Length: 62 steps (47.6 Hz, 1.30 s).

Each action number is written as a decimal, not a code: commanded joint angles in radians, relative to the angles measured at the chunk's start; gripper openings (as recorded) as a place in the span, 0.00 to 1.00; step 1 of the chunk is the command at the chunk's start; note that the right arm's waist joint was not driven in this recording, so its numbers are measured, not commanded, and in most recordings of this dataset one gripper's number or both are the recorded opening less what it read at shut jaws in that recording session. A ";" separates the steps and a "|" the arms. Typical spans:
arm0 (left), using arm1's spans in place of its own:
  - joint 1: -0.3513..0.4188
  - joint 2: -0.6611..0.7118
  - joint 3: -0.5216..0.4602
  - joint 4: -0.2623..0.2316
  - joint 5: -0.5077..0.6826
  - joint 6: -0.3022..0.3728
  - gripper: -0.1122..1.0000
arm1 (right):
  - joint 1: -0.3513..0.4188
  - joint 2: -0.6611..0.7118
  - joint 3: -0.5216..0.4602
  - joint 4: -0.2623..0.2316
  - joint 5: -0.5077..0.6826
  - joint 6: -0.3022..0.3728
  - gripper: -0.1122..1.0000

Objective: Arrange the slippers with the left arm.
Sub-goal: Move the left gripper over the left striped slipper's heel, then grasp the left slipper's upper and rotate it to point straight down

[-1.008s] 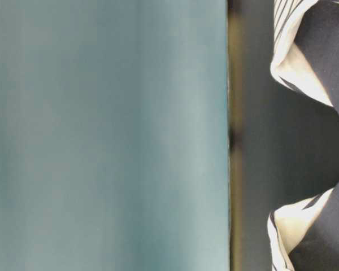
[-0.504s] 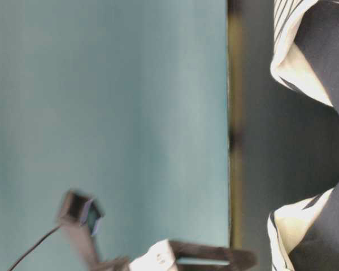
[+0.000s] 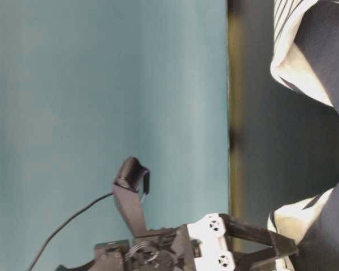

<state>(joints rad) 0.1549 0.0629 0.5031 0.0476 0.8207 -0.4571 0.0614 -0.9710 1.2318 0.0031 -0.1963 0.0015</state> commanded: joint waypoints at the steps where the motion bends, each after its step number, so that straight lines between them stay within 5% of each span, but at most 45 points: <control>1: 0.000 0.008 -0.008 0.005 -0.003 -0.003 0.86 | 0.000 0.005 -0.008 0.003 -0.005 0.005 0.10; 12: 0.000 0.011 -0.025 0.005 0.005 0.000 0.75 | 0.000 0.005 -0.008 0.003 -0.006 0.005 0.10; 26: 0.009 -0.020 -0.043 0.008 -0.009 0.101 0.12 | 0.000 0.005 -0.005 0.003 -0.006 0.005 0.10; 40: 0.032 -0.101 -0.183 0.012 0.025 0.364 0.11 | 0.000 0.005 -0.002 0.003 -0.009 0.006 0.10; 51: 0.037 -0.067 -0.241 0.012 0.057 0.417 0.11 | 0.000 0.002 0.006 0.012 -0.008 0.011 0.10; 62: 0.028 0.005 -0.173 0.012 -0.091 0.422 0.11 | 0.000 -0.008 0.014 0.012 -0.012 0.011 0.10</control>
<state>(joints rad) 0.1902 0.0568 0.3145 0.0568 0.7992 -0.0353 0.0614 -0.9802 1.2517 0.0138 -0.1979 0.0061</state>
